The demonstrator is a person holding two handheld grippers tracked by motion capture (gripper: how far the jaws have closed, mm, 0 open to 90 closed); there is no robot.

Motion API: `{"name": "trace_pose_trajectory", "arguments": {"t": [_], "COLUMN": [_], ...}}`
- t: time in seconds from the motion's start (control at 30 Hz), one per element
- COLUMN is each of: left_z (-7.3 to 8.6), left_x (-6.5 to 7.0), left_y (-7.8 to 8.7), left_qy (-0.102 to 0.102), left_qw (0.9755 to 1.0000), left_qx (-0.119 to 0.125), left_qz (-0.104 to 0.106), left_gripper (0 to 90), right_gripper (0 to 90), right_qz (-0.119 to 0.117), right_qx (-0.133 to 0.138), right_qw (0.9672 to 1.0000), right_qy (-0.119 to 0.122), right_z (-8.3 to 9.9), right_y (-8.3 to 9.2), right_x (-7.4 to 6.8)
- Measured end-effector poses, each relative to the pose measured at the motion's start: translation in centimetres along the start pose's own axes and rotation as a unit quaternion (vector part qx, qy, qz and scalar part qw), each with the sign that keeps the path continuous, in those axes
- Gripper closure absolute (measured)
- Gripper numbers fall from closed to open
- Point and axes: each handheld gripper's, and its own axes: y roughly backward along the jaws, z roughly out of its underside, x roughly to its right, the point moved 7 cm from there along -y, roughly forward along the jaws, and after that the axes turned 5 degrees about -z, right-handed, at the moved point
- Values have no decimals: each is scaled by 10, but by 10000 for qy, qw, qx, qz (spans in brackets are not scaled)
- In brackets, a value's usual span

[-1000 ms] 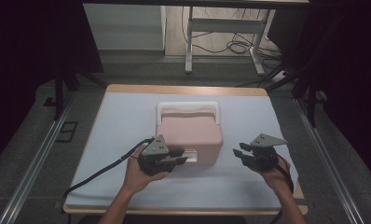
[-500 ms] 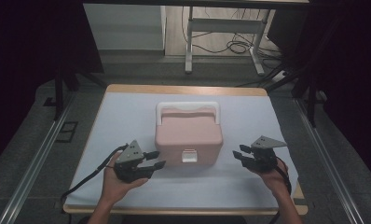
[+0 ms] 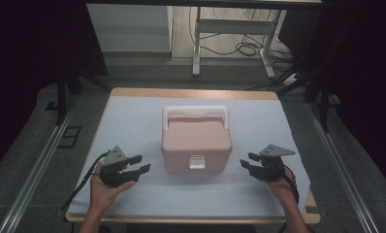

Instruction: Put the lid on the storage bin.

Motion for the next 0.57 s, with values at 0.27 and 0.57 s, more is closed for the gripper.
{"name": "trace_pose_trajectory", "arguments": {"t": [0.27, 0.57], "left_z": [3, 2], "left_x": [-4, -5], "left_y": [-2, -3], "left_qy": [55, 80], "left_qw": [10000, 9999], "left_qx": [7, 9], "left_qz": [-76, -112], "left_gripper": [496, 472], "right_gripper": [517, 506], "right_qz": [-2, 10], "right_qx": [70, 131], "right_qw": [10000, 9999], "right_qy": [-55, -30], "right_z": [4, 2], "right_y": [0, 2], "right_x": [2, 0]}}
